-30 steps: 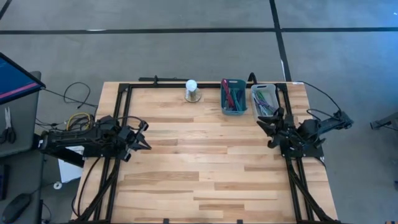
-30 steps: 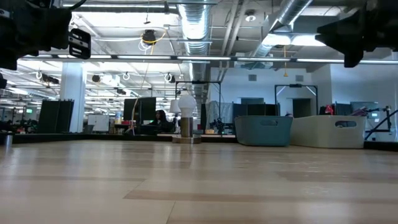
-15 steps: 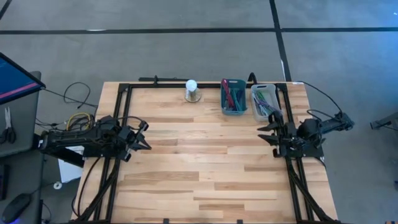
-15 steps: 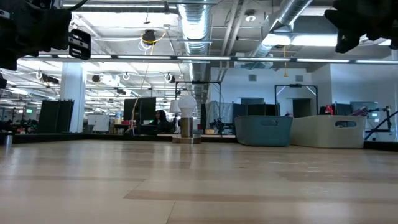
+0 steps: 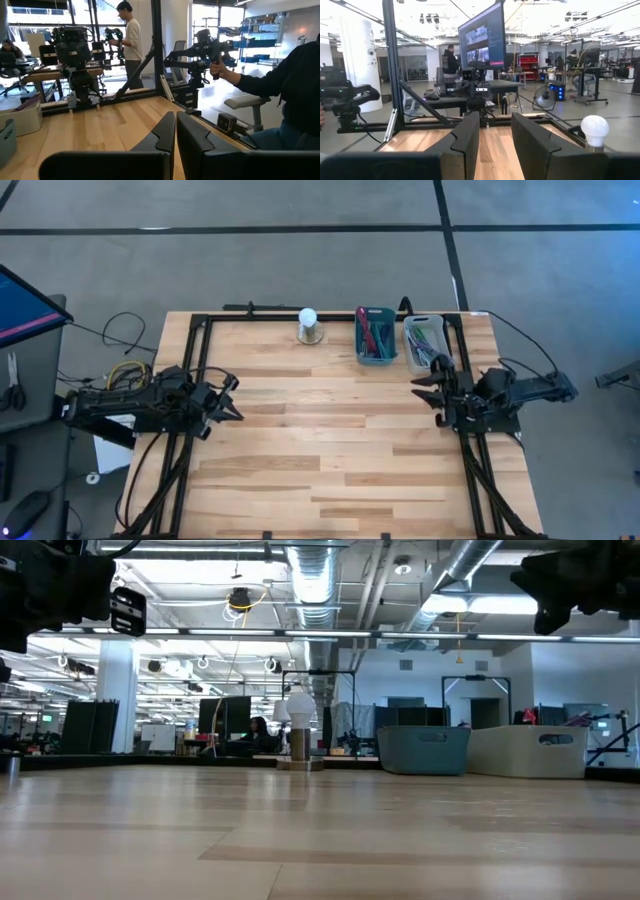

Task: Pick & Place USB Port
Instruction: Return to Home Position

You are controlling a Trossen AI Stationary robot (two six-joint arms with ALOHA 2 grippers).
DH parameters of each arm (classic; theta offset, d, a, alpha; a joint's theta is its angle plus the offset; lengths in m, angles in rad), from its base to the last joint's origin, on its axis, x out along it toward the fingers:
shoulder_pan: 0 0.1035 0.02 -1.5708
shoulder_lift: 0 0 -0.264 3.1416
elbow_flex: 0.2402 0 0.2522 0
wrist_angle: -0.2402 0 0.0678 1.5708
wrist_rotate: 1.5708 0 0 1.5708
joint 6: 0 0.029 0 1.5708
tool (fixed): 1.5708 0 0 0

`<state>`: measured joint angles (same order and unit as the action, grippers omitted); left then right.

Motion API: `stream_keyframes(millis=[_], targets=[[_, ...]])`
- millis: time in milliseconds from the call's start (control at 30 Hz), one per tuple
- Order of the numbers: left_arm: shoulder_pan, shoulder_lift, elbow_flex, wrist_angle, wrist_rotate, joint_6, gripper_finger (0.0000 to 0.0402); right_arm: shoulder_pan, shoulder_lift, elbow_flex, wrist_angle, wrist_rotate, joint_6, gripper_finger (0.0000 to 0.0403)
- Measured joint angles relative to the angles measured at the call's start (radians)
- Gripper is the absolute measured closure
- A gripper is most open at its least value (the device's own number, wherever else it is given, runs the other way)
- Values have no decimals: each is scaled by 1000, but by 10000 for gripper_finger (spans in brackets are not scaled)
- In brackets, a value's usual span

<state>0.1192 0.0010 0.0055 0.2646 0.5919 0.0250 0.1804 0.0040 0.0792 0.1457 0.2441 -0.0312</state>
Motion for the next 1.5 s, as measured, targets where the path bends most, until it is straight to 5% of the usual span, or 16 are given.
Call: stream_keyframes(millis=[633, 1500], targets=[[0, 2, 0, -41, 0, 0, 385, -131, 0, -71, -59, -131, 84, 295], [0, 2, 0, -62, 0, -15, 385, -131, 2, -73, -104, -63, -21, 295]])
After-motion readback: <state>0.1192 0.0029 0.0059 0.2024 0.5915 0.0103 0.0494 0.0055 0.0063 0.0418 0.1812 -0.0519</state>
